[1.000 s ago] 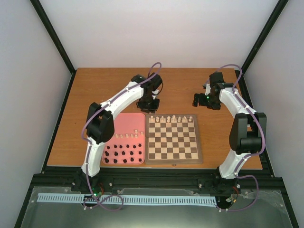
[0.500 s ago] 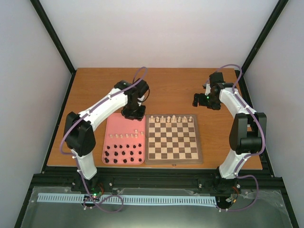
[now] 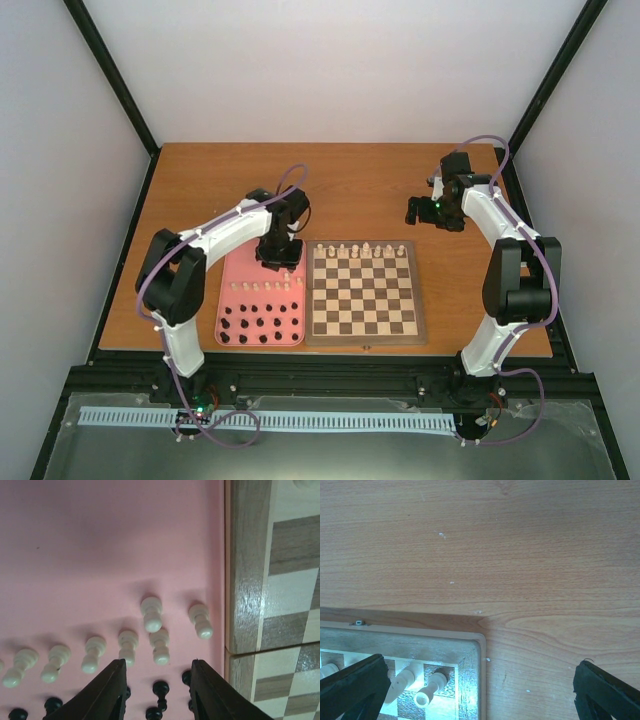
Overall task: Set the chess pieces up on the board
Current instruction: Pick up the chess piece from the storage box.
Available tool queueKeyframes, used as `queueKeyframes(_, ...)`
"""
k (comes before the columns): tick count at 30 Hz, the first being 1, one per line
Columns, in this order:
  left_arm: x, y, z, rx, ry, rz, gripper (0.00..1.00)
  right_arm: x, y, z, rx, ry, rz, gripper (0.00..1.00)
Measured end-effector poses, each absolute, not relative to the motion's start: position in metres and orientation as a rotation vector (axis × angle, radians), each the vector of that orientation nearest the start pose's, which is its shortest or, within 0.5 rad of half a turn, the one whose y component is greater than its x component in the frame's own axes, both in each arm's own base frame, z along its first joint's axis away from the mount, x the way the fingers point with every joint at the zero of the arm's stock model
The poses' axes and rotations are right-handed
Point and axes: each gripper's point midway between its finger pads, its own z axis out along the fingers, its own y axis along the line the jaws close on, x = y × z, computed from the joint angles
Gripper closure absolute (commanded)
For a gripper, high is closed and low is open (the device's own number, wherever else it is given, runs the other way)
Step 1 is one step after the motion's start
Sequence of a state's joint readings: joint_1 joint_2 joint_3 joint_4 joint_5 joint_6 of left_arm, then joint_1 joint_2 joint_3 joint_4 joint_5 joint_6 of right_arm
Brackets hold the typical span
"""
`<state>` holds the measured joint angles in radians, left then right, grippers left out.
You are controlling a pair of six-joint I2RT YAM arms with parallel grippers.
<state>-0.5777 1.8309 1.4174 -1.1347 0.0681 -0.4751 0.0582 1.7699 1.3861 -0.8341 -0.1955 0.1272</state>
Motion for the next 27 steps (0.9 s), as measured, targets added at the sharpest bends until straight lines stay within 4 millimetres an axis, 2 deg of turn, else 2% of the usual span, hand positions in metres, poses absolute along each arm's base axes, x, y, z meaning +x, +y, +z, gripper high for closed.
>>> queueKeyframes(6, 0.284, -0.204, 0.064, 0.164, 3.171, -0.134, 0.62, 0.403, 0.057, 0.108, 0.047, 2.792, 0.318, 0.0)
queueKeyframes(14, 0.285, -0.207, 0.052, 0.163, 3.182, -0.144, 0.62, 0.403, 0.057, 0.108, 0.047, 2.792, 0.318, 0.0)
queueKeyframes(23, 0.282, -0.195, 0.037, 0.124, 3.212, -0.12, 0.62, 0.403, 0.057, 0.108, 0.046, 2.792, 0.318, 0.0)
queueKeyframes(27, 0.284, -0.194, 0.031, 0.112, 3.219, -0.116, 0.65, 0.403, 0.057, 0.108, 0.042, 2.792, 0.317, 0.0)
